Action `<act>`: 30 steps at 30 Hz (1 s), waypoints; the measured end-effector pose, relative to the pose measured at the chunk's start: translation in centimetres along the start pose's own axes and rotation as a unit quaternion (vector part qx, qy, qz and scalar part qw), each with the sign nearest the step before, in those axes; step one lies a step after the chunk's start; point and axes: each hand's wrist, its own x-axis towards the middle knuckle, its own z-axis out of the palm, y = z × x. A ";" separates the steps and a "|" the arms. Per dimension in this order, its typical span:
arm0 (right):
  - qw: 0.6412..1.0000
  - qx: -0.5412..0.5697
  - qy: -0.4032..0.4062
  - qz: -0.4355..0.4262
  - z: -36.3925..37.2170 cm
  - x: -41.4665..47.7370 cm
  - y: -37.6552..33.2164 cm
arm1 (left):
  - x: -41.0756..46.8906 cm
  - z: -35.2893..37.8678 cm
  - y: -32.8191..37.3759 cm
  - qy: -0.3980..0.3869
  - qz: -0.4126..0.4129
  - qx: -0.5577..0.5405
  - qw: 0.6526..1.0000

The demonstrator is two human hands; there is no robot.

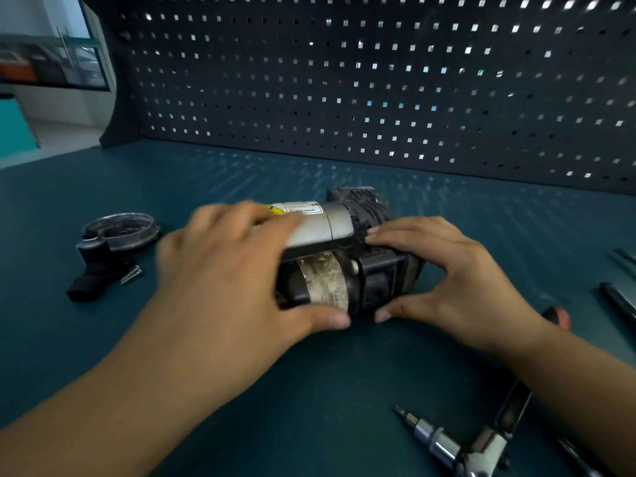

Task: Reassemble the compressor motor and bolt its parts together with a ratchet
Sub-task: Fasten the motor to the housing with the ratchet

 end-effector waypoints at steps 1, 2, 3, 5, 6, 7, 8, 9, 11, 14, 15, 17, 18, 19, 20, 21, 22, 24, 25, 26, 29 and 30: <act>1.000 -0.001 0.000 -0.002 0.0 0.0 0.0 | -0.7 -0.4 -1.1 -0.029 -0.032 0.008 0.999; 1.000 -0.004 0.000 -0.003 0.0 0.0 0.0 | -1.4 -0.6 -2.1 -0.055 -0.066 -0.014 0.996; 1.000 -0.005 -0.001 -0.002 0.0 0.0 0.0 | -2.2 -0.7 -2.8 -0.076 -0.091 -0.056 0.991; 1.000 -0.008 -0.002 0.001 -0.1 0.0 -0.1 | -3.3 -0.3 -3.3 -0.099 -0.097 -0.139 0.981; 1.000 -0.010 -0.004 0.003 -0.2 0.0 -0.2 | -3.7 0.1 -3.3 -0.093 -0.088 -0.164 0.978; 1.000 -0.011 -0.007 0.007 -0.3 0.0 -0.3 | -3.9 0.6 -3.3 -0.077 -0.080 -0.181 0.977; 1.000 -0.007 -0.011 0.014 -0.3 0.0 -0.6 | -3.9 0.9 -3.4 -0.059 -0.075 -0.194 0.976; 1.000 0.002 -0.018 0.026 -0.5 0.1 -0.8 | -3.8 1.1 -3.5 -0.044 -0.071 -0.202 0.976; 0.997 0.017 -0.053 0.060 -1.2 0.3 -1.3 | -3.5 1.2 -3.7 -0.024 -0.060 -0.206 0.976; 0.987 -0.039 -0.115 0.101 -2.4 0.6 -2.5 | -3.4 1.5 -3.7 -0.015 -0.049 -0.198 0.979; 0.987 -0.076 -0.111 0.092 -2.6 0.7 -3.1 | -3.4 1.6 -3.6 -0.010 -0.050 -0.195 0.979; 0.986 -0.151 -0.071 0.032 -2.4 0.9 -4.6 | -3.5 1.8 -3.5 0.004 -0.046 -0.196 0.980; 0.983 -0.174 -0.055 -0.001 -2.0 1.0 -5.4 | -3.5 1.9 -3.5 0.006 -0.041 -0.200 0.979; 0.980 -0.189 -0.051 -0.025 -1.5 1.2 -6.0 | -3.6 1.9 -3.5 0.008 -0.038 -0.204 0.978; 0.978 -0.199 -0.055 -0.039 -1.0 1.4 -6.5 | -3.6 1.9 -3.5 0.009 -0.034 -0.208 0.978; 0.976 -0.204 -0.065 -0.041 -0.7 1.6 -6.9 | -3.6 1.9 -3.6 0.009 -0.033 -0.209 0.977; 0.975 -0.206 -0.078 -0.036 -0.6 1.8 -7.3 | -3.6 1.9 -3.6 0.005 -0.035 -0.210 0.977; 0.973 -0.211 -0.092 -0.032 -0.5 2.1 -7.6 | -3.6 1.8 -3.5 -0.007 -0.044 -0.220 0.975; 0.972 -0.215 -0.093 -0.034 -0.6 2.1 -7.7 | -3.6 1.8 -3.5 -0.012 -0.046 -0.227 0.973; 0.970 -0.220 -0.094 -0.039 -0.7 2.2 -7.7 | -3.7 1.8 -3.5 -0.014 -0.047 -0.234 0.971; 0.964 -0.241 -0.095 -0.053 -0.8 2.0 -7.5 | -3.7 1.8 -3.3 -0.023 -0.052 -0.248 0.967; 0.964 -0.243 -0.093 -0.056 -0.8 1.9 -7.4 | -3.7 1.8 -3.3 -0.025 -0.053 -0.250 0.966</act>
